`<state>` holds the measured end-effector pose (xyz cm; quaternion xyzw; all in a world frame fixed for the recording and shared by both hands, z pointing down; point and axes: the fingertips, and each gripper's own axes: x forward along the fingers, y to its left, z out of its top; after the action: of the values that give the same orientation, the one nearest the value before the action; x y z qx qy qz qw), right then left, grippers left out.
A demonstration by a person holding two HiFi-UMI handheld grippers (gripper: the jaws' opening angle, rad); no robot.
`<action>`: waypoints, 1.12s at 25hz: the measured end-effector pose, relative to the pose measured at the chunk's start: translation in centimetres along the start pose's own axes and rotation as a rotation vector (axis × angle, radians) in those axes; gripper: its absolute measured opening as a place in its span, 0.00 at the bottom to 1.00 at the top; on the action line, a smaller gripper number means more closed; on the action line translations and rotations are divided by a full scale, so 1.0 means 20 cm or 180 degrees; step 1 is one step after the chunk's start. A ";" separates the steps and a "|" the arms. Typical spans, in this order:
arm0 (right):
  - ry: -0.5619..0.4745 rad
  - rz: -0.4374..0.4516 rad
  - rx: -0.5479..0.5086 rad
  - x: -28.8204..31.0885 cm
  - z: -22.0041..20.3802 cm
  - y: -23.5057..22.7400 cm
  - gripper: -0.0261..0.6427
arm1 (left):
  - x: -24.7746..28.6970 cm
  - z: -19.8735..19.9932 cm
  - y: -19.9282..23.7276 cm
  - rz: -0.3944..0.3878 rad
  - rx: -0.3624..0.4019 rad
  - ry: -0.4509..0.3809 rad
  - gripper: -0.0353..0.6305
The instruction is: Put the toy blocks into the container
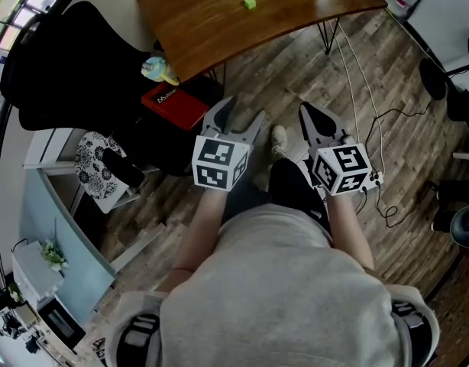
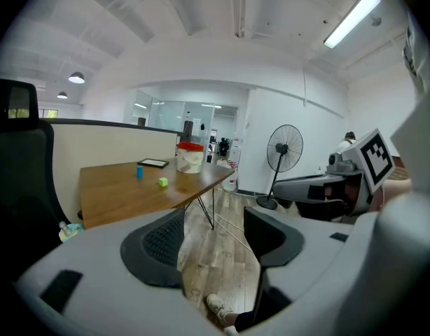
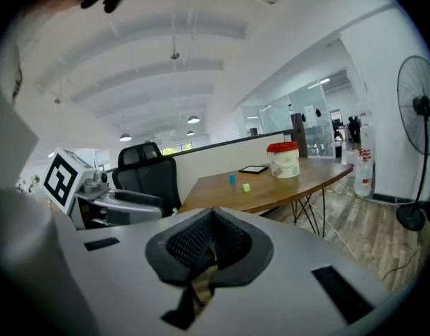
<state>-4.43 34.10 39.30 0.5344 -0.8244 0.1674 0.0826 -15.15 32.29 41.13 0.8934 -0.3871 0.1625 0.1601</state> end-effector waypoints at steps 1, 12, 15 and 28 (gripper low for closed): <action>-0.0004 0.0040 0.0027 0.04 0.02 -0.03 0.06 | 0.04 0.02 0.02 0.0025 -0.0012 -0.0004 0.46; 0.0097 0.0398 -0.0373 0.48 0.35 -0.35 0.06 | 0.44 0.36 0.24 0.0212 -0.0022 -0.0124 0.46; 0.0097 0.0487 -0.0387 0.57 0.41 -0.43 0.06 | 0.55 0.46 0.29 0.0287 0.0010 -0.0150 0.46; 0.0060 0.0680 -0.0247 0.76 0.50 -0.74 0.06 | 0.84 0.65 0.32 0.0442 -0.0058 -0.0299 0.47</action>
<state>3.11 11.92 37.53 0.4383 -0.8816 0.1483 0.0927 -6.88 11.96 37.45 0.8695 -0.4567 0.1277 0.1381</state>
